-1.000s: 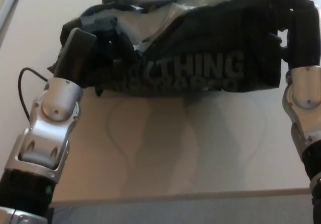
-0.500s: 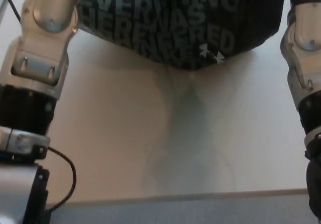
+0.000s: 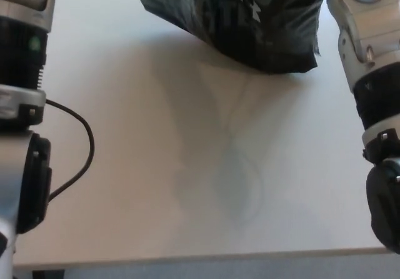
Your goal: A plastic bag is kept infront of the robot in the middle of the desk and the robot uses both its hands to grab it from the top and lifts it up and then releases it.
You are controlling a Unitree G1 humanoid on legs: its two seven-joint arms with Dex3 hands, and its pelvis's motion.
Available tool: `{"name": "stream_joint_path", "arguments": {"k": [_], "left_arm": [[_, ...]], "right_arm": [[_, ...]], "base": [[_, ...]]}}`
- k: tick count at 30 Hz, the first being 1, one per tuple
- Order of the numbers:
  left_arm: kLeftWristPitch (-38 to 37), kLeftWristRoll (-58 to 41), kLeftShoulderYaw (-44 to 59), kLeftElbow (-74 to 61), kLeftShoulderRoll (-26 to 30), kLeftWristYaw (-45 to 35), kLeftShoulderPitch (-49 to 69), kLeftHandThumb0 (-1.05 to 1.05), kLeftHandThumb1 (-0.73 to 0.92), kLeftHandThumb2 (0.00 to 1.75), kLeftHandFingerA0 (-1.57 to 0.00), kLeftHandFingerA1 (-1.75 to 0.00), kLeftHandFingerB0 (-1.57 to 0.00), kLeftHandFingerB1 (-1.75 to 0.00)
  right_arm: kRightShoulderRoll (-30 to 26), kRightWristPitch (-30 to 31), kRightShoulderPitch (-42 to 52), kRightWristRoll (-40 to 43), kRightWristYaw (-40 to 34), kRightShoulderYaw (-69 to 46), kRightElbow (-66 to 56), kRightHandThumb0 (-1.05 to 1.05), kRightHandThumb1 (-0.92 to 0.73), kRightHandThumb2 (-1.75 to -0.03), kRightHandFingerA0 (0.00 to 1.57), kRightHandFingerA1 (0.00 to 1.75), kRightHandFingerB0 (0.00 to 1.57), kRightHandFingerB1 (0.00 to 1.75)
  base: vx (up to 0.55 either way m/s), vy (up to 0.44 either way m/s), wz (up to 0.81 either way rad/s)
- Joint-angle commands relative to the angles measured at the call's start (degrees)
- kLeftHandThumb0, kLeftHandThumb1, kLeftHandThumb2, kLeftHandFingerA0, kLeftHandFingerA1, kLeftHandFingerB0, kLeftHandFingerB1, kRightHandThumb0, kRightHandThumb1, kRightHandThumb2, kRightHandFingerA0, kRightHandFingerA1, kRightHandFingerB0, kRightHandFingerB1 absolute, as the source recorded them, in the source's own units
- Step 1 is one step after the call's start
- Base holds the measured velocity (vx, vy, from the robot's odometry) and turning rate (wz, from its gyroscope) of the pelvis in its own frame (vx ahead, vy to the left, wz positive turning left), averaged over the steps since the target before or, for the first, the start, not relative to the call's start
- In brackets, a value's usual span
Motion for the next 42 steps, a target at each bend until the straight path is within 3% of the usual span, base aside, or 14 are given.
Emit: {"name": "stream_joint_path", "arguments": {"k": [1,24,25,26,27,29,30,34,35,36,37,38,40,42], "left_arm": [[-2.45,1.24,0.20,-1.02,-0.62,2.44,-0.41,-0.16,0.65,0.66,-0.98,-1.75,-0.77,-1.75],[-3.83,2.20,0.84,-2.36,-0.61,2.70,1.61,-0.20,0.67,0.62,-0.98,-1.75,-0.72,-1.75],[-3.54,3.48,0.36,-3.57,0.31,2.48,2.81,-0.49,0.39,0.76,-0.96,-1.36,-0.63,-1.14],[-3.89,4.83,-0.17,-4.91,1.34,2.32,4.29,-0.49,0.39,0.76,-0.96,-1.36,-0.63,-1.14],[-4.18,7.57,-1.27,-7.99,3.50,1.74,7.33,-0.56,0.55,0.57,-0.50,-1.23,-0.57,-0.61],[-5.25,6.62,-1.33,-12.14,4.40,0.36,11.19,-0.59,0.57,0.58,-0.51,-0.81,-0.55,-0.43],[-9.14,5.90,0.04,-17.19,4.07,2.58,17.81,-0.57,0.57,0.58,-0.50,-0.55,-0.50,-0.35],[-12.57,10.06,2.20,-27.05,3.31,8.26,30.72,-0.63,0.61,0.60,-0.40,-0.65,-0.43,-0.37],[-13.46,11.74,2.63,-30.42,4.20,8.00,38.01,-0.76,0.68,0.61,-0.18,-0.50,-0.27,-0.30],[-11.54,11.16,2.68,-35.67,3.94,5.19,45.81,-0.39,0.32,0.95,-0.02,-0.52,0.00,-0.48],[-10.93,10.89,2.54,-38.12,3.63,4.06,49.60,-0.84,0.69,0.62,-0.09,-0.36,-0.15,-0.28],[-12.15,11.35,2.02,-40.23,3.39,3.98,55.21,-0.85,0.54,0.91,-0.08,-0.20,-0.08,-0.30],[-13.57,12.90,1.71,-43.38,3.67,3.72,63.07,-0.87,0.70,0.62,0.00,-0.28,-0.05,-0.28],[-16.81,15.23,2.76,-45.78,3.34,6.01,69.06,-0.89,0.61,1.01,0.00,-0.10,-0.05,-0.20]], "right_arm": [[0.38,1.69,-0.05,0.04,-1.00,0.55,-1.09,-0.46,-0.76,-0.63,0.97,1.75,0.75,1.71],[-1.28,7.91,0.20,-2.30,-4.09,2.16,-5.86,-0.44,-0.76,-0.62,0.90,1.75,0.67,1.70],[-1.49,7.93,1.17,-2.38,-3.70,2.41,-6.71,-0.58,-0.68,-0.61,0.79,1.69,0.65,1.45],[-1.60,8.09,2.40,-2.26,-3.03,2.60,-7.98,-0.58,-0.68,-0.61,0.79,1.69,0.65,1.45],[-1.98,7.47,5.15,-1.91,-0.52,3.39,-11.25,-0.65,-0.55,-0.62,0.76,1.58,0.65,0.85],[-2.52,6.38,8.49,-2.95,0.46,4.87,-15.03,-0.61,-0.57,-0.59,0.75,1.27,0.60,0.58],[-3.42,4.41,13.87,-6.49,-0.59,7.26,-19.96,-0.67,-0.59,-0.58,0.74,0.60,0.44,0.37],[-4.91,0.28,25.31,-9.92,-0.75,10.88,-30.22,-0.71,-0.61,-0.59,0.57,0.48,0.28,0.31],[-8.39,3.15,31.06,-12.25,4.41,13.96,-36.63,-0.90,-0.64,-1.03,0.05,0.34,0.00,0.08],[-10.26,3.66,36.33,-10.73,8.78,15.63,-41.40,-0.89,-0.61,-1.00,0.02,0.25,0.00,0.07],[-10.71,4.95,38.93,-9.84,10.28,16.28,-43.91,-0.91,-0.63,-1.02,0.01,0.25,0.00,0.05],[-11.74,7.78,43.04,-9.61,12.23,17.47,-47.15,-0.86,-0.62,-1.05,0.00,0.22,0.00,0.13],[-12.96,10.16,48.96,-8.17,14.68,19.01,-50.71,-0.94,-0.67,-1.05,0.00,0.16,0.00,0.04],[-14.26,8.63,55.00,-7.69,14.98,19.78,-53.10,-1.02,-0.71,-1.07,0.00,0.07,0.00,0.02]], "base": [[-0.08,0.069,0.16],[-0.12,0.118,-0.01],[-0.15,0.085,0.11],[-0.15,0.082,0.12],[-0.15,0.078,0.11],[-0.14,0.081,0.07],[-0.16,0.097,0.10],[-0.16,0.124,-0.11],[-0.16,0.147,-0.11],[-0.16,0.152,-0.13],[-0.17,0.161,-0.02],[-0.17,0.175,-0.04],[-0.16,0.175,0.23],[-0.14,0.164,-0.06]]}}
